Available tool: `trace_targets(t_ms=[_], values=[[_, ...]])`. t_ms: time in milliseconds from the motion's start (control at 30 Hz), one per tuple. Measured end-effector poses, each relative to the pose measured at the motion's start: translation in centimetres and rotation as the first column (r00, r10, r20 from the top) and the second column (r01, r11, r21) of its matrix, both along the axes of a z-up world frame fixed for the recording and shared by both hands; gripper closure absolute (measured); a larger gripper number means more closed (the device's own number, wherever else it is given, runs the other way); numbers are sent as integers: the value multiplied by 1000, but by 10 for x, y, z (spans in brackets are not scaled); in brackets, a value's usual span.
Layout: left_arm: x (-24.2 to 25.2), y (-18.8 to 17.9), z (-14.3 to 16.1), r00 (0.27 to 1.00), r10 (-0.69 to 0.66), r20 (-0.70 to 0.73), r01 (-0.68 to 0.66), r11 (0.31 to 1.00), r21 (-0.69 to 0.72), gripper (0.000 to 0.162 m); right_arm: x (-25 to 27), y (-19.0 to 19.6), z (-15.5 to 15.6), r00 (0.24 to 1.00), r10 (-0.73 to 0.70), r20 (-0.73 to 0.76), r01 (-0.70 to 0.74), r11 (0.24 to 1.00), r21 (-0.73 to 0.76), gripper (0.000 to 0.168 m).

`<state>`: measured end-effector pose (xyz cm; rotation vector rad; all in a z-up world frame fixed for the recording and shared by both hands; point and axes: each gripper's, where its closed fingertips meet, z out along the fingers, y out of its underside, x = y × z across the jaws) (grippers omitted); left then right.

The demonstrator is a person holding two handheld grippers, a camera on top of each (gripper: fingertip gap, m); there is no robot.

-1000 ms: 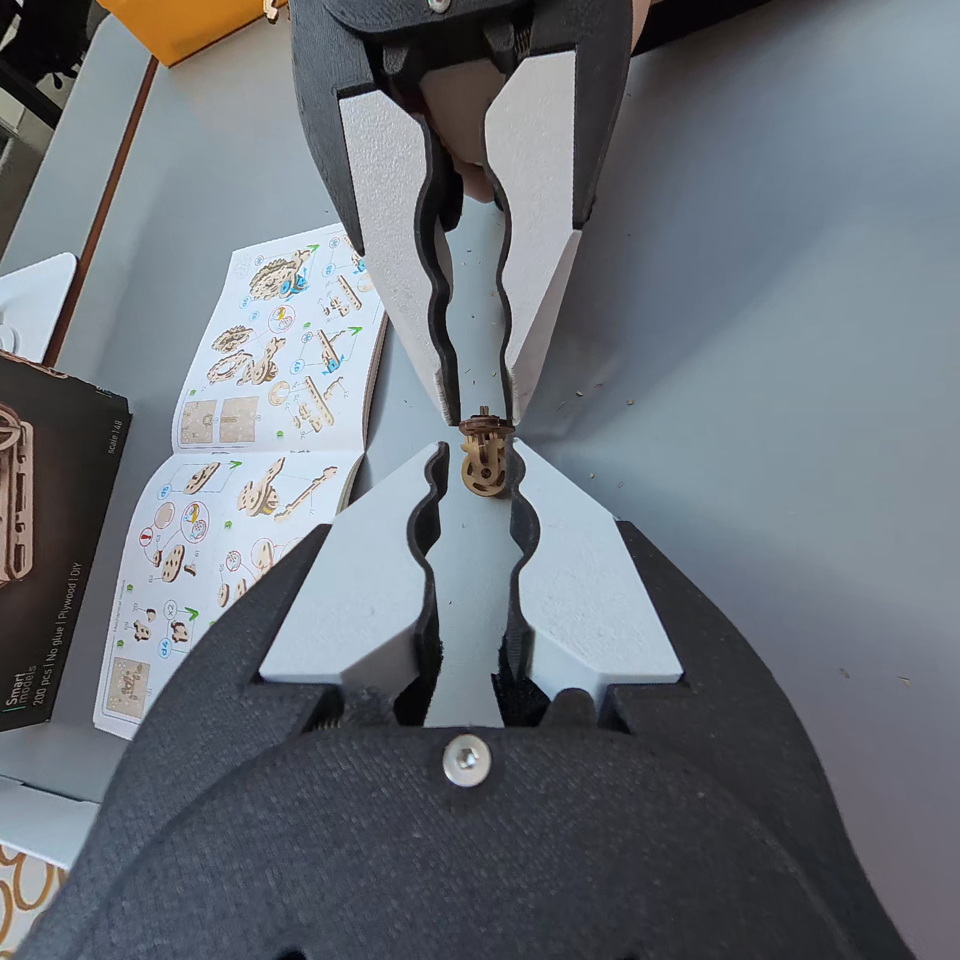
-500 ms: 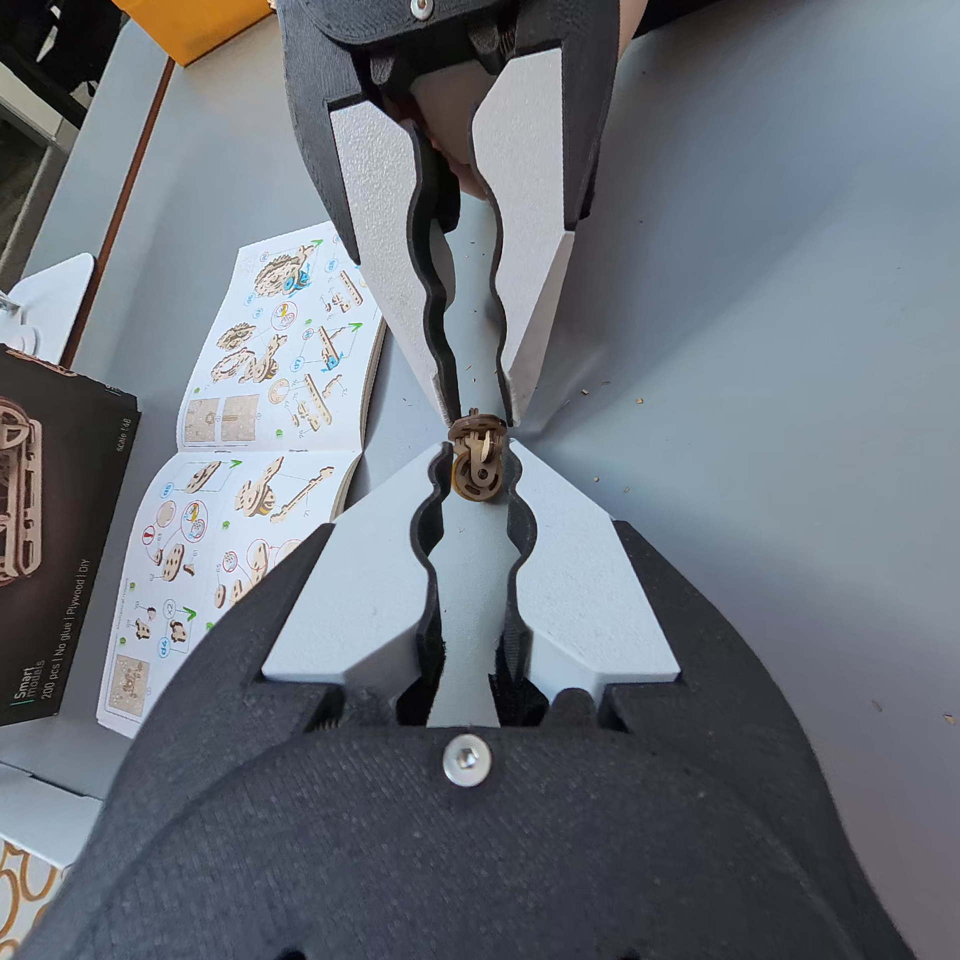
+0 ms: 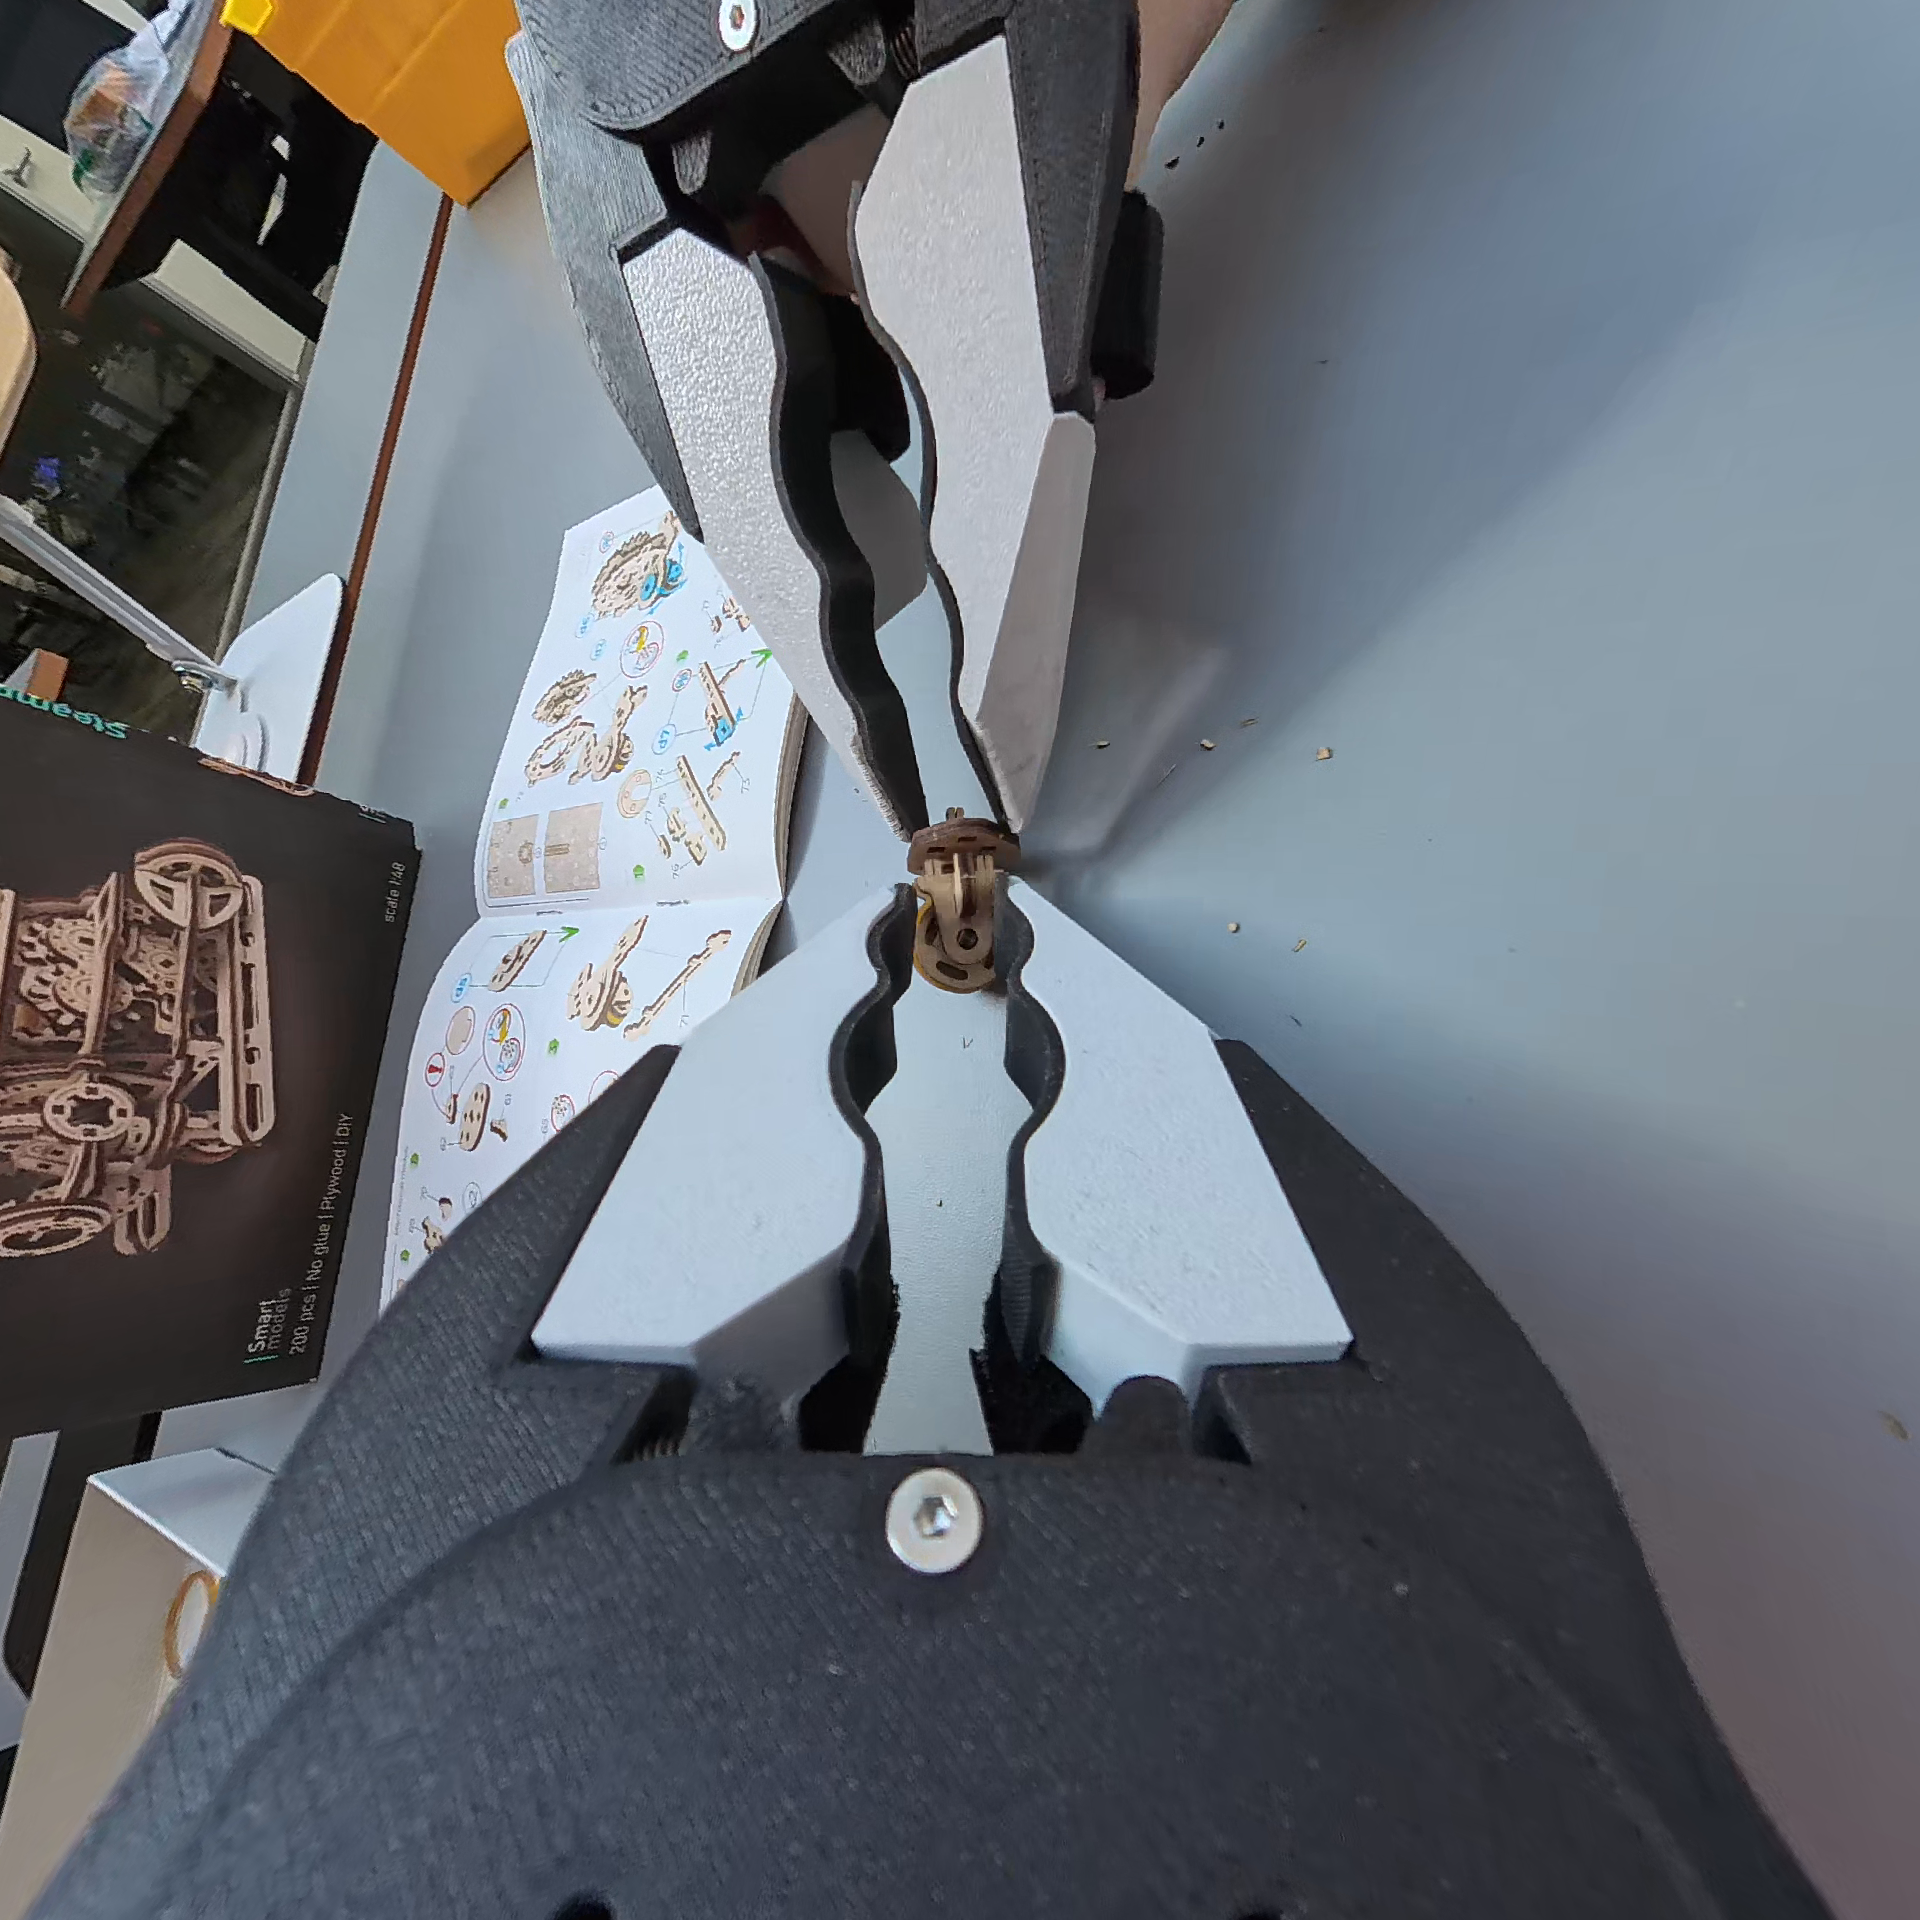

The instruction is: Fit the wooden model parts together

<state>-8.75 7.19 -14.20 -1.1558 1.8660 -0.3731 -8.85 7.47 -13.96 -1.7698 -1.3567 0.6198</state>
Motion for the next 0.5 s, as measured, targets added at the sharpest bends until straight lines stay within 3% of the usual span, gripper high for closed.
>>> trace_targets(t_ms=[500], values=[[1,1,-1,1000,0,15,-1,998,56,150,1,3,2,999,-13,-29,12,1000,-28,152]])
